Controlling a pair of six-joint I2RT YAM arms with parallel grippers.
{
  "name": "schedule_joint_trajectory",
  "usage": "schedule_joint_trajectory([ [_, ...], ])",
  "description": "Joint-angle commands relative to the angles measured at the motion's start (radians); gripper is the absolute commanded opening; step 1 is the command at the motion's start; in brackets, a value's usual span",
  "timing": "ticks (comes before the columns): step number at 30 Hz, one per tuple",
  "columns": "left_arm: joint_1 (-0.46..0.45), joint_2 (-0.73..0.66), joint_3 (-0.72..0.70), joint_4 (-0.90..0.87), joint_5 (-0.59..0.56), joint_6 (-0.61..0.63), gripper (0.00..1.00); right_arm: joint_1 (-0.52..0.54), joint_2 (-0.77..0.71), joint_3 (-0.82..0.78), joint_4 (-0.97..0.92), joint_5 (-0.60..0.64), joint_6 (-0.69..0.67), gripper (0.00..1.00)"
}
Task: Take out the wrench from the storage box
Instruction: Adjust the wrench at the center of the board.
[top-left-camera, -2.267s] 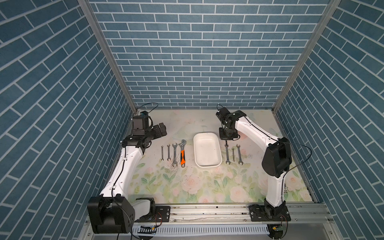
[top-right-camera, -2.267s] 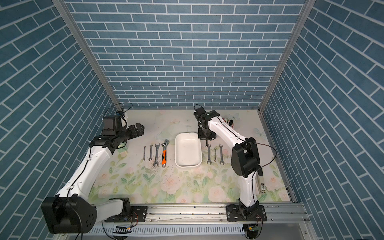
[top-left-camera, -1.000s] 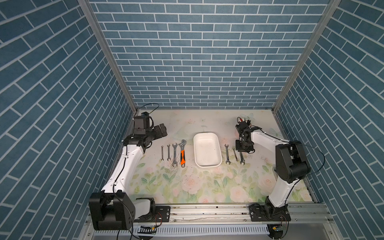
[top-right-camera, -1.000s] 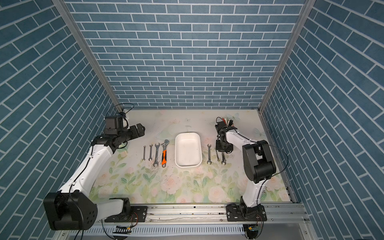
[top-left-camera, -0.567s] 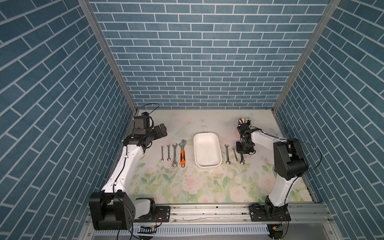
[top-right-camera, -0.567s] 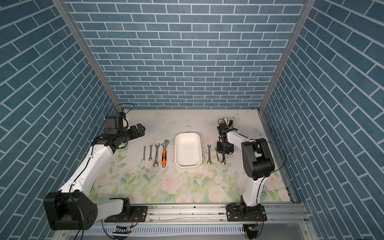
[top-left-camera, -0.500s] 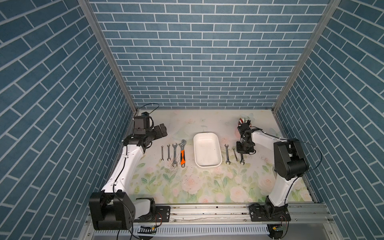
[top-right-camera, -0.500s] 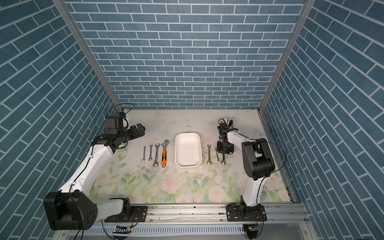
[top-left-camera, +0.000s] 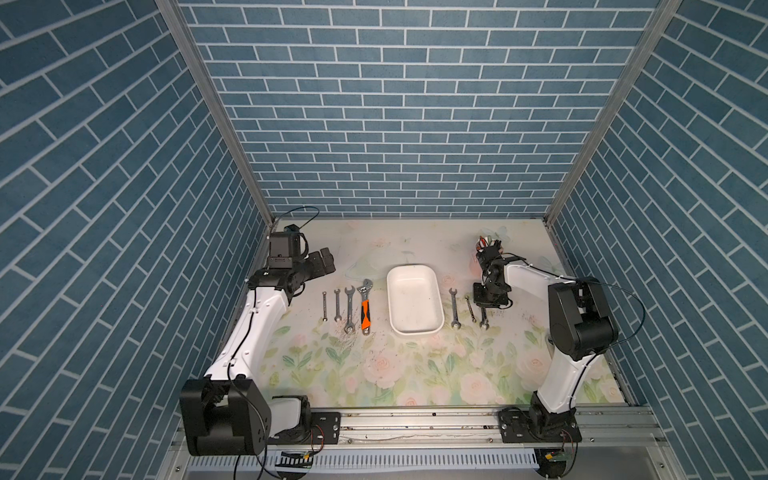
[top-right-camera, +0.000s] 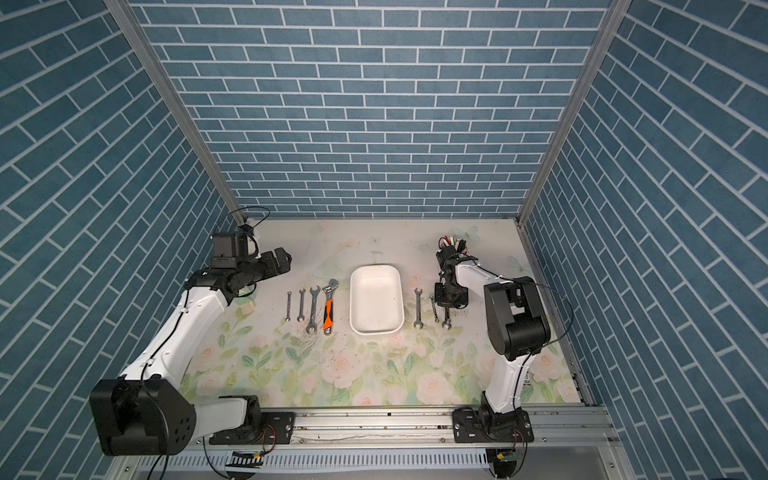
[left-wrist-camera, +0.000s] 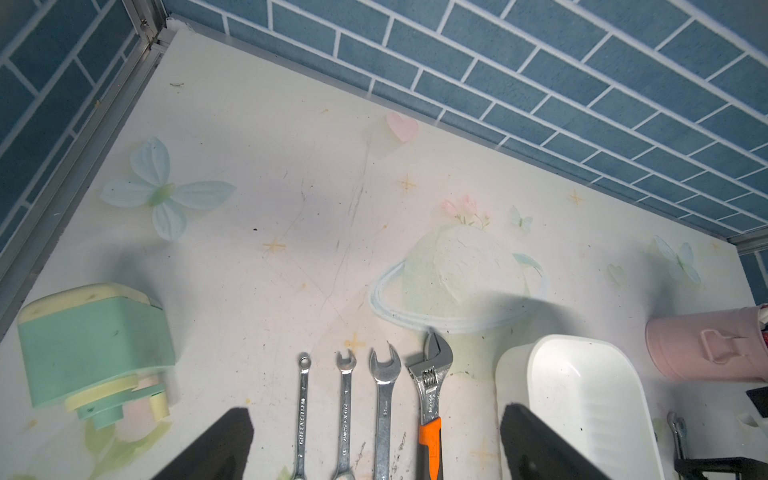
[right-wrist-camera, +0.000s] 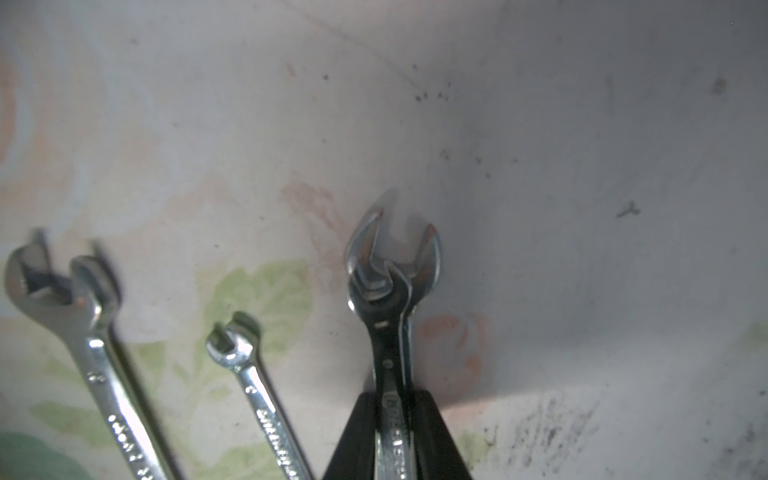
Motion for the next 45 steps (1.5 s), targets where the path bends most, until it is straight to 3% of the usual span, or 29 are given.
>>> schedule_joint_trajectory([
  [1,0.007,0.005,-0.006,0.006,0.010,-0.002,0.99,-0.004,-0.036,-0.012,-0.017,-0.012,-0.002,0.17],
  [13,0.007,0.008,-0.006,0.006,0.013,-0.003,0.99,-0.007,-0.084,-0.014,-0.026,-0.029,0.001,0.06],
  [24,0.007,0.007,-0.008,0.005,0.014,-0.004,0.99,-0.020,-0.048,-0.053,0.011,-0.037,-0.010,0.09],
  [29,0.007,0.008,-0.009,0.004,0.016,-0.004,0.99,-0.030,-0.055,-0.057,0.008,-0.037,-0.016,0.23],
  [32,0.007,0.006,-0.009,0.005,0.015,-0.003,0.99,-0.038,-0.077,-0.064,0.004,-0.034,-0.017,0.25],
  [38,0.007,0.008,-0.011,0.005,0.019,-0.005,0.99,-0.057,-0.103,-0.085,0.011,-0.042,-0.015,0.13],
  [45,0.007,0.005,-0.013,0.007,0.019,-0.005,0.99,-0.067,-0.103,-0.108,0.026,-0.058,-0.015,0.09],
])
